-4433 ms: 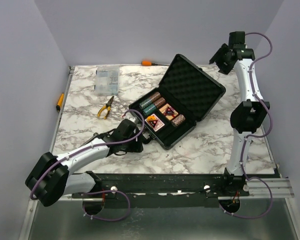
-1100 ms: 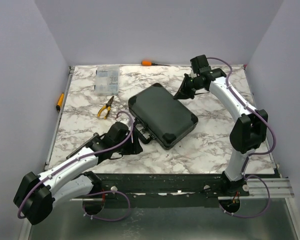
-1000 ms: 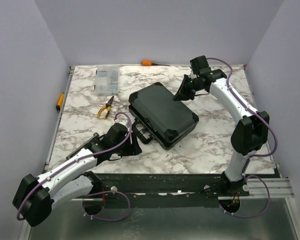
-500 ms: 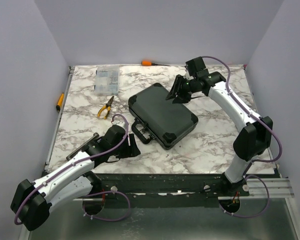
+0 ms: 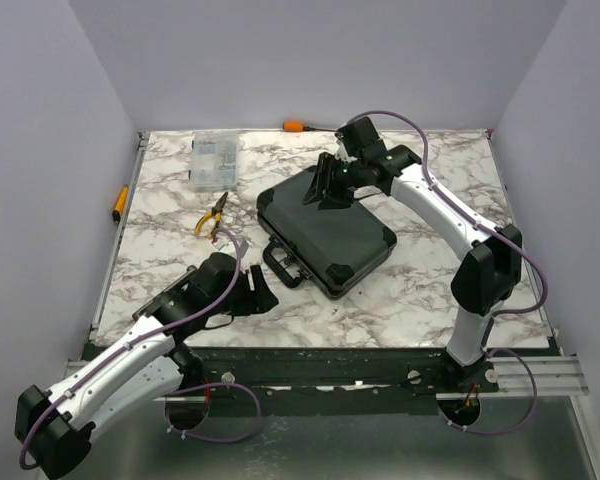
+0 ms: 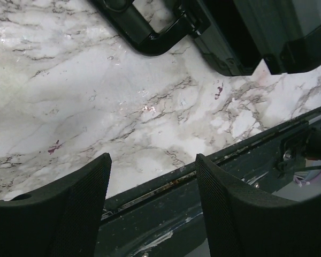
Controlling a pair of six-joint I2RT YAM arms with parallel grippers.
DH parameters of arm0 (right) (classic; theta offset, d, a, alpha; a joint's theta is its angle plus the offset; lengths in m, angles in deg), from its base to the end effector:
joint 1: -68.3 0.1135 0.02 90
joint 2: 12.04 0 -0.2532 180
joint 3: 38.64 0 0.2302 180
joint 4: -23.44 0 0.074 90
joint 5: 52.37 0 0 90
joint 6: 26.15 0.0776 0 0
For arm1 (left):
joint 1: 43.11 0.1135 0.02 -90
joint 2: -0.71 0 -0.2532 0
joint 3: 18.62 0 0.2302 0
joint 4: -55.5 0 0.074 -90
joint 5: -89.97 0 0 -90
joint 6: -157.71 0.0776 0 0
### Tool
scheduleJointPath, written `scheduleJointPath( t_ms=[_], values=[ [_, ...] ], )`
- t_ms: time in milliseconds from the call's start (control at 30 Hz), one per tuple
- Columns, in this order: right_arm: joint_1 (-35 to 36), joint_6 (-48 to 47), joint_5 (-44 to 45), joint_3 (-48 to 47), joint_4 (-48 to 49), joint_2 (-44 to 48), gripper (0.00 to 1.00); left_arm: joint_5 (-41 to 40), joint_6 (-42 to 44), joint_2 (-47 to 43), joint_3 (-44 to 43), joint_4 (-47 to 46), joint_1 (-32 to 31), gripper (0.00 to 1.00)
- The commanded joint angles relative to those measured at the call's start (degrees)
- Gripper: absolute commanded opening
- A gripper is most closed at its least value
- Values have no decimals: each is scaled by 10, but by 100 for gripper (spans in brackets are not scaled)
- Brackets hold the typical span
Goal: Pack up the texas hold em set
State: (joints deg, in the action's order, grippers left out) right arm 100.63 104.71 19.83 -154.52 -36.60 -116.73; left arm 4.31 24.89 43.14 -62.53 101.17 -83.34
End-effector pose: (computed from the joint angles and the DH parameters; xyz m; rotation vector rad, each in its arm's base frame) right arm 0.3315 0.2379 0.2917 0.0409 2.6003 0.9074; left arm 0.1274 -0.1154 0.1848 -0.0164 2.4834 -0.7660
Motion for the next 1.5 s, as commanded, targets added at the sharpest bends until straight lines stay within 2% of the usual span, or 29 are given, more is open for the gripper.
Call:
scheduleJointPath(
  t_ms=[0,100,267,433,800,1133,1467],
  values=[
    [5,-19,20,-32,6,-37,52,-26,6,-39,-29,29,5,64],
    [5,-27,21,-35,8,-51,49,-24,15,-49,-37,40,12,63],
    [8,-27,16,-28,6,-71,33,-16,29,-42,-62,65,48,58],
    [18,-26,15,1,10,-80,25,30,42,-29,-84,65,99,57],
    [23,-31,13,101,44,-97,24,78,72,29,-89,41,156,56],
    [29,-33,24,204,80,-96,24,123,72,96,-60,-27,177,54],
    [29,-48,36,246,78,-87,22,162,43,168,-20,-131,195,50]
  ],
)
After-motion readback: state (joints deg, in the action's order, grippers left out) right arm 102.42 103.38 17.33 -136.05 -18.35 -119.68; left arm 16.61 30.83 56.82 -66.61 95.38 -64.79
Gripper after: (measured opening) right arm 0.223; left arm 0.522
